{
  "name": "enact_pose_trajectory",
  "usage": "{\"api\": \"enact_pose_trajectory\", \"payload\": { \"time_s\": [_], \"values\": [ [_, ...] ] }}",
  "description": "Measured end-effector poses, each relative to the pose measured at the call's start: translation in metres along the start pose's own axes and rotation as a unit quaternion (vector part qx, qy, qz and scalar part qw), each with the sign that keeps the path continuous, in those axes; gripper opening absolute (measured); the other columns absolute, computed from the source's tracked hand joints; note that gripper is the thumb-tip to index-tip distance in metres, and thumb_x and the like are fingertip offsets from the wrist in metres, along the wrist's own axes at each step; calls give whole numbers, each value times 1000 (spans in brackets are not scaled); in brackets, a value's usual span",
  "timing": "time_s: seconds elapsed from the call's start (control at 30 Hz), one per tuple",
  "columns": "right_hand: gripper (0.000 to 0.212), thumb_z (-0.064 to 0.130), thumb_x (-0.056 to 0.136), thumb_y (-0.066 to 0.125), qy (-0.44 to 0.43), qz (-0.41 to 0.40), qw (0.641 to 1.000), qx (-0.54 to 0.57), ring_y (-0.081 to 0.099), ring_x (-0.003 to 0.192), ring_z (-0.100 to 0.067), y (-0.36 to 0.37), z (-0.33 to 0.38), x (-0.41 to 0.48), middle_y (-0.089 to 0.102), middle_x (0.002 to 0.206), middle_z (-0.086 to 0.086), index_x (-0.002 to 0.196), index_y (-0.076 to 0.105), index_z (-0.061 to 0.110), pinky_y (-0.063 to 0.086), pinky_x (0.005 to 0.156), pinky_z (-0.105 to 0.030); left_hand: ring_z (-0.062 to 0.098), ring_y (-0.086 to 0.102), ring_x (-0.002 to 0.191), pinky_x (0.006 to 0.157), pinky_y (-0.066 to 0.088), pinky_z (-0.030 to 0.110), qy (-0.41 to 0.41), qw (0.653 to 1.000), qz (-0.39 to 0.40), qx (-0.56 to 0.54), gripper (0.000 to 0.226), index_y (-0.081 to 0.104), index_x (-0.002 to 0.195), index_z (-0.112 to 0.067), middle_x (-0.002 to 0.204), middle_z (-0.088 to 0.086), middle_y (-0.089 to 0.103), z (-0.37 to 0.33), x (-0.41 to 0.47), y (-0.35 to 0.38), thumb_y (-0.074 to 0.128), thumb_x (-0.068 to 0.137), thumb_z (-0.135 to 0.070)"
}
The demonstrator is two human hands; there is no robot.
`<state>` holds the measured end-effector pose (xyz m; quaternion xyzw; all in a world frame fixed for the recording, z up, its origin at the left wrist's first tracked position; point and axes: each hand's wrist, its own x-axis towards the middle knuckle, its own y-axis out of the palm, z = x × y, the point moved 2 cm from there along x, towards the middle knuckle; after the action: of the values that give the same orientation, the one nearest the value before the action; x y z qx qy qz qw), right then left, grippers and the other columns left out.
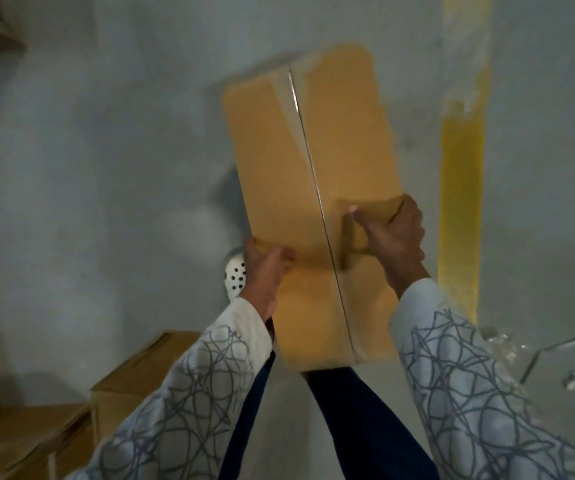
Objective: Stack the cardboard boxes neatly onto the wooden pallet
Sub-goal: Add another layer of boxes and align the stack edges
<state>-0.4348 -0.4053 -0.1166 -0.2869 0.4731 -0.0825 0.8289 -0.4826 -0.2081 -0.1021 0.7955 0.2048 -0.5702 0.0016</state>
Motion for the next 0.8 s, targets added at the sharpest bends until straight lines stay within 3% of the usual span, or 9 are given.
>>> {"api": "enact_pose_trajectory", "payload": {
  "time_s": [0.1, 0.2, 0.27, 0.33, 0.4, 0.47, 0.6, 0.8],
  "values": [
    [107, 70, 79, 73, -14, -4, 999, -49, 29, 146, -34, -31, 39, -50, 27, 162, -1, 160, 22, 23, 26, 114, -59, 26, 56, 92, 76, 51, 43, 0, 1000, -12, -22, 82, 37, 145, -19, 105, 6, 58, -14, -53, -25, 63, 73, 9],
    [108, 72, 78, 73, -38, -7, 997, -60, 29, 145, -34, -62, 89, -118, 27, 161, -2, 159, 22, 23, 26, 110, -60, 18, 53, 90, 65, 44, 29, 43, 998, -37, -25, 74, 35, 137, -21, 108, 4, 55, -47, -124, -57, 60, 75, 8],
    [108, 72, 76, 73, -49, -1, 998, -46, 29, 144, -34, -82, 128, -174, 28, 160, -1, 158, 22, 24, 27, 109, -61, 15, 54, 86, 61, 44, 27, 72, 995, -55, -39, 70, 33, 137, -20, 107, 0, 55, -79, -173, -86, 59, 80, 11],
    [109, 69, 77, 75, -62, 9, 998, -29, 25, 147, -34, -96, 168, -234, 24, 162, -2, 159, 19, 23, 26, 111, -63, 19, 58, 91, 66, 51, 32, 108, 989, -86, -45, 70, 33, 136, -25, 108, 0, 57, -115, -221, -123, 65, 80, 2],
    [113, 64, 78, 78, -66, 22, 997, -11, 22, 148, -34, -106, 206, -295, 19, 164, -4, 161, 15, 20, 25, 112, -65, 30, 60, 104, 84, 58, 45, 137, 982, -128, -29, 72, 35, 132, -33, 113, 4, 59, -152, -266, -167, 72, 71, -22],
    [116, 61, 79, 80, -66, 32, 997, 5, 20, 149, -36, -110, 238, -354, 17, 165, -6, 162, 12, 16, 26, 113, -65, 35, 56, 112, 96, 54, 52, 161, 970, -180, -10, 71, 40, 129, -33, 117, 3, 59, -188, -310, -215, 72, 67, -39],
    [114, 61, 80, 80, -67, 46, 995, 50, 23, 146, -40, -107, 287, -468, 21, 161, -11, 160, 15, 11, 32, 112, -62, 34, 54, 123, 109, 42, 47, 237, 934, -267, 4, 67, 50, 138, -25, 131, 6, 61, -249, -398, -312, 71, 81, -51],
    [100, 64, 84, 74, -39, 109, 983, 140, 36, 139, -40, -74, 320, -610, 33, 155, -12, 152, 25, 9, 41, 104, -50, 28, 52, 129, 112, 32, 46, 323, 851, -398, 112, 83, 54, 139, -20, 138, 5, 59, -278, -483, -443, 70, 78, -73]
  ]
}}
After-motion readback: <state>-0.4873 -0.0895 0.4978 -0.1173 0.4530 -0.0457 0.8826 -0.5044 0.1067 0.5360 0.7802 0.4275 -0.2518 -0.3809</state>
